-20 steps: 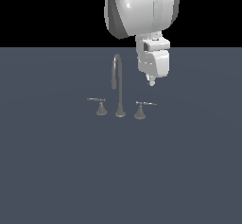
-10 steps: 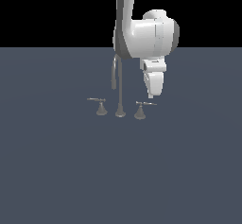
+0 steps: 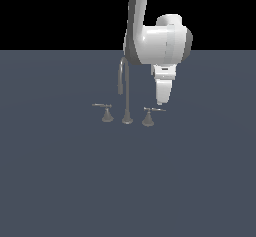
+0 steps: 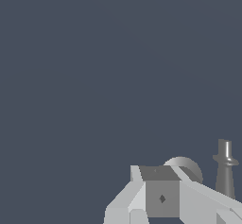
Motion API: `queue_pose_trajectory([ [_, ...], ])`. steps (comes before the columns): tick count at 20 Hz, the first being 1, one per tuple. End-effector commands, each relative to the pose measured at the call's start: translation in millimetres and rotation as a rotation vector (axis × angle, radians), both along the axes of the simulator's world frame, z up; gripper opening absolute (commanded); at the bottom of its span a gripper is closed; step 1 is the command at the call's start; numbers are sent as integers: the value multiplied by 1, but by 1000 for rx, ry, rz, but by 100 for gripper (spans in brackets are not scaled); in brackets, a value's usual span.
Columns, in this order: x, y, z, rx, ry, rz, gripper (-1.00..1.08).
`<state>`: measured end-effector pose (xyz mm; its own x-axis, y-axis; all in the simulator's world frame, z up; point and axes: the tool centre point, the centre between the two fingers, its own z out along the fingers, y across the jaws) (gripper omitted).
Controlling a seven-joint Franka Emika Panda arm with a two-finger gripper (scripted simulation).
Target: Turn on the faucet by rotating a designated handle.
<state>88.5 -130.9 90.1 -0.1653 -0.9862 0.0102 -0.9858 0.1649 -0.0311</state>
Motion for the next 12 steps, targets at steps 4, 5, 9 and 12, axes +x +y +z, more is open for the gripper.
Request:
queue_pose_trajectory([
  [4,-6,4,-25,15,29,-12,-100],
  [5,-6,4,-25,15,29,-12,-100],
  [9,-15,1,-25,15,30,-11,-100],
  [12,-23,-1,-25,15,30,-11,-100],
])
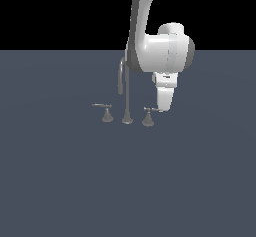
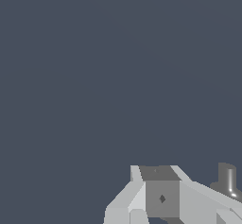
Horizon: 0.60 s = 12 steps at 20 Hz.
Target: Turn on the faucet by rotating a designated handle.
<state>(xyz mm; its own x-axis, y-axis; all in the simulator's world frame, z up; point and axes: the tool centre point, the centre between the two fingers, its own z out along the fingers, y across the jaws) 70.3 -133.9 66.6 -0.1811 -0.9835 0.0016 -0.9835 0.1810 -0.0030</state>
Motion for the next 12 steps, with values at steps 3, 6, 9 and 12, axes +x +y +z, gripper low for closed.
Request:
queue_pose_trajectory([
  [3,-13,0,-2,2,3,5,-100],
  [6,-22,-2,-2,2,3,5,-100],
  [9,-28,-3,-2,2,3,5,-100],
  [12,-24,0,2,1,-13,5,-100],
])
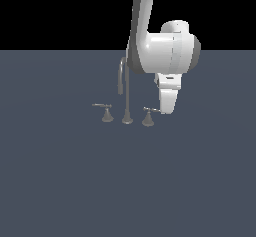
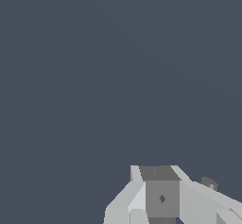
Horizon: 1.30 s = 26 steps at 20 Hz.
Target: Turn on the faucet by rotating a designated handle.
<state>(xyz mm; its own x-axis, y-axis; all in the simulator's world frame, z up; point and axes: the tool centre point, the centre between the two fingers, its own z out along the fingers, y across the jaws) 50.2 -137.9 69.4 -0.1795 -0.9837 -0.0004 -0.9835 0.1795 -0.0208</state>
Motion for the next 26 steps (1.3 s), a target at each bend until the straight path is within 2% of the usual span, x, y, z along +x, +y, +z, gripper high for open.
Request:
queue_pose_trajectory([
  [1,-7,6,-1,3,6,4,-100],
  [15,-48,22,-4,3,20,3,-100],
  [16,-43,5,-1,-8,9,-20,-100],
  [26,-59,66,-5,3,21,3,-100],
])
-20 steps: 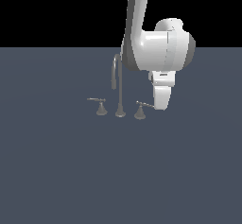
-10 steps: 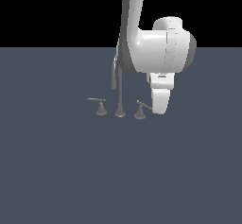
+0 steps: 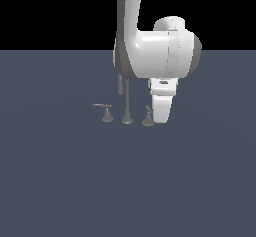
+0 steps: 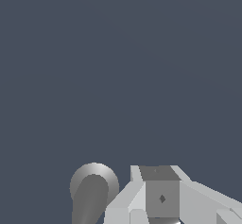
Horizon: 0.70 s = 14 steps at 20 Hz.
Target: Turn on the faucet by rotating a designated handle.
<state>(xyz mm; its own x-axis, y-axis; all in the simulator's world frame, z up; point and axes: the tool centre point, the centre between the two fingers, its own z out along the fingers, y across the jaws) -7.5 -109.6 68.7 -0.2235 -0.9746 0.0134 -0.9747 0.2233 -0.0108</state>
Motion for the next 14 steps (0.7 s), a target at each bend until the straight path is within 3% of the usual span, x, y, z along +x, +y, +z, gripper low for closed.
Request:
queue_pose_trajectory([
  [1,-1,38,-4,15,8,48,-100],
  [2,0,2,0,-7,2,1,-100],
  [14,23,75,-4,15,8,47,-100],
])
